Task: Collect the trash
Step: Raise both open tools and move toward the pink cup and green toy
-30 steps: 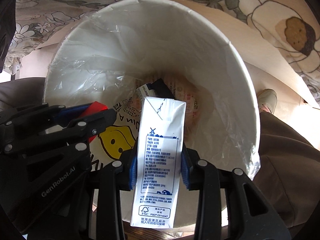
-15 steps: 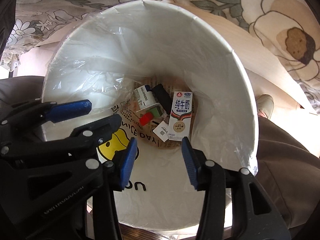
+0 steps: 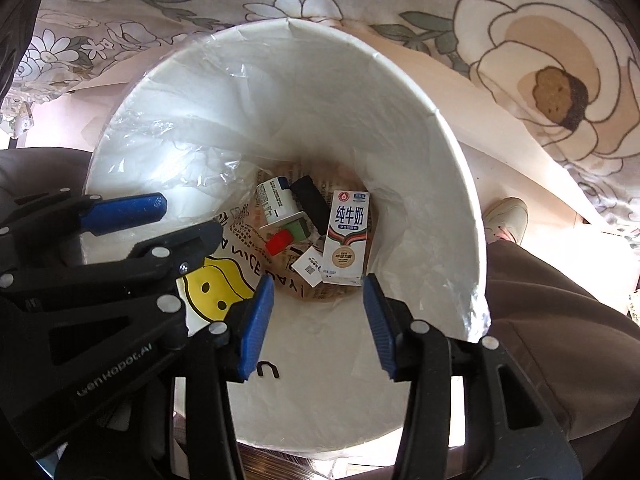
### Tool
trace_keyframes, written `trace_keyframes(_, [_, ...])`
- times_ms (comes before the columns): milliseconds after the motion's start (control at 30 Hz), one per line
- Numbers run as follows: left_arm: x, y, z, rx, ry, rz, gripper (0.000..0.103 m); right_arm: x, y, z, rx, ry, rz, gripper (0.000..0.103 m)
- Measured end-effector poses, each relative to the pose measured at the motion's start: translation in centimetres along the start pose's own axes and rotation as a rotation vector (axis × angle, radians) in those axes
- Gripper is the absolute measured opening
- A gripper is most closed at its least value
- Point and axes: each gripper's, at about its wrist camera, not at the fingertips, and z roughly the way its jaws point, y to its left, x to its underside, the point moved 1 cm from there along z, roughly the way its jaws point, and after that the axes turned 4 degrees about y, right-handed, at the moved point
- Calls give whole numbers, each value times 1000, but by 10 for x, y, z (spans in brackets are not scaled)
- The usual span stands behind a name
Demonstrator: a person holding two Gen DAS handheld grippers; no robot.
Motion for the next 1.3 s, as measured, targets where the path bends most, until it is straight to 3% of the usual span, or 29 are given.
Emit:
trace_keyframes(167, [6, 0, -12, -25, -45, 2, 47, 9, 2, -6, 35, -23, -12, 50])
trace_keyframes(367, [21, -3, -44, -18, -166, 31, 47, 24, 7, -25, 64, -89, -38, 50])
trace_keyframes(667, [44, -5, -104, -45, -297, 70, 48, 46, 3, -83, 77, -226, -45, 50])
trace_keyframes(767, [54, -7, -137, -74, -390, 88, 56, 54, -5, -109, 57, -285, -29, 55])
trace_keyframes(1067, [79, -29, -227, -44, -611, 160, 75, 83, -23, -191, 46, -439, -54, 60])
trace_keyframes(1300, [82, -52, -280, -13, -720, 246, 87, 98, -44, -264, 43, -576, -23, 68])
